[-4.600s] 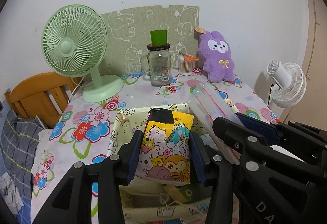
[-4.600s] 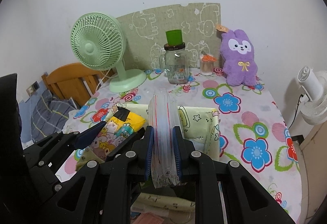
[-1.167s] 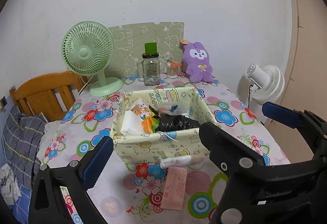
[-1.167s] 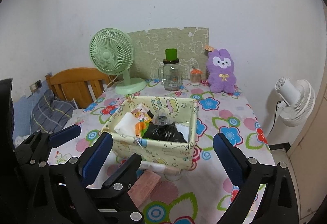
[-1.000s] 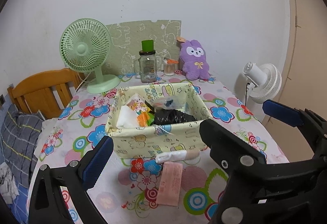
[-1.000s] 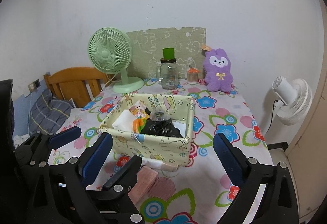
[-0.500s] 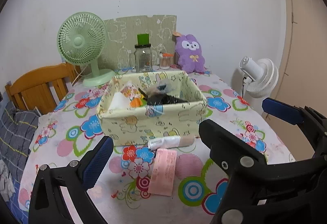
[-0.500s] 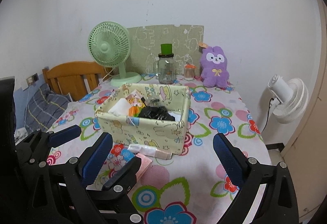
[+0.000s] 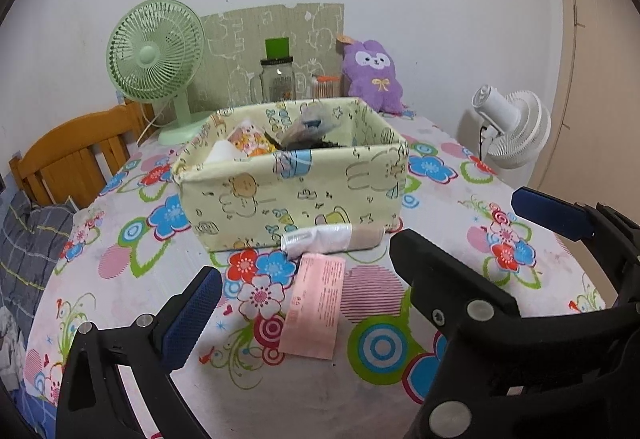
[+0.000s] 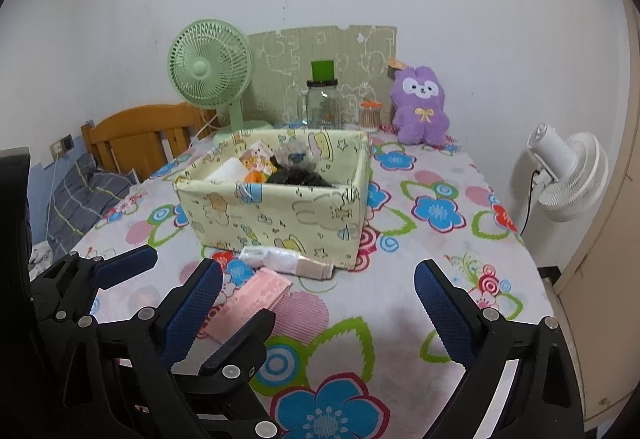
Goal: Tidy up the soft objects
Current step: 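Withdraw both tools from the basket toward the pink packet, then grasp the pink paper packet with the left tool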
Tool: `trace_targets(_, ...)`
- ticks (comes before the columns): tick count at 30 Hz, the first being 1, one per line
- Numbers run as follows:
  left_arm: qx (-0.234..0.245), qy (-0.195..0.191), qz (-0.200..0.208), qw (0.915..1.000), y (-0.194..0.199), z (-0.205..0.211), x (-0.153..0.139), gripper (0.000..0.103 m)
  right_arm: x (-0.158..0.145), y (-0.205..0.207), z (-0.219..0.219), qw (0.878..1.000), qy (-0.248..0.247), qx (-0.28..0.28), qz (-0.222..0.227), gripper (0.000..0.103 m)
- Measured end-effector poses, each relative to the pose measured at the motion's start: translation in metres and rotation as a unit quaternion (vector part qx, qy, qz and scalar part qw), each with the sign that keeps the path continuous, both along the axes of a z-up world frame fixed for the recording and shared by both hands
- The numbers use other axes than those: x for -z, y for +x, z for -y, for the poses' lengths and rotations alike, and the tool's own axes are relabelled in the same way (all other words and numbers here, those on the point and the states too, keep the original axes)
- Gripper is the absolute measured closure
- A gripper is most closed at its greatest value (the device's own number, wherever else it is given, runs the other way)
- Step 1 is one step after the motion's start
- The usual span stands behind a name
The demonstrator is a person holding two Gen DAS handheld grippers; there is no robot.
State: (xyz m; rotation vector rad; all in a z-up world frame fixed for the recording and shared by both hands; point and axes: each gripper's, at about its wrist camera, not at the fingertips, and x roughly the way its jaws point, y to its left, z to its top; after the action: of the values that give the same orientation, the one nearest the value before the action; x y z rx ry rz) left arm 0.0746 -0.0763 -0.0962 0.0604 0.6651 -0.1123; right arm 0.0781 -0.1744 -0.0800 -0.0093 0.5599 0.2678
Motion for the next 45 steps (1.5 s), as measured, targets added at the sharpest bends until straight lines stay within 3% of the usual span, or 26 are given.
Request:
trace_targets(18,-0.014,0.002,-0.051,0.9986,0.022,-0.008,0.033,0.001,0.034,0.026,-0.010,0.999,-0.008,-0.006,-0.048,0.011)
trace_targets(27,-0.022,0.002,-0.076,0.9969,0.039,-0.015,0.047,0.008,0.047,0.045,-0.017,0.997,-0.013,-0.011,-0.074,0.012)
trace_targets(34,-0.018,0.001,-0.094,0.9954,0.048,-0.014,0.055,0.020,0.057,0.056,-0.017,0.996,-0.016,-0.006,-0.091,0.013)
trace_targets(39,-0.016,0.001,-0.096,0.9952,0.048,-0.012,0.057,0.023,0.061,0.061,-0.016,0.995,-0.010,-0.006,-0.101,0.013)
trace_targets(42,-0.006,-0.003,-0.096,0.9954,0.047,-0.010,0.056,0.030,0.062,0.063,-0.016,0.994,-0.009,-0.006,-0.104,0.012)
trace_targets(45,0.004,-0.007,-0.095,0.9954,0.046,-0.008,0.055,0.044,0.062,0.063,-0.017,0.994,-0.009,-0.005,-0.105,0.012)
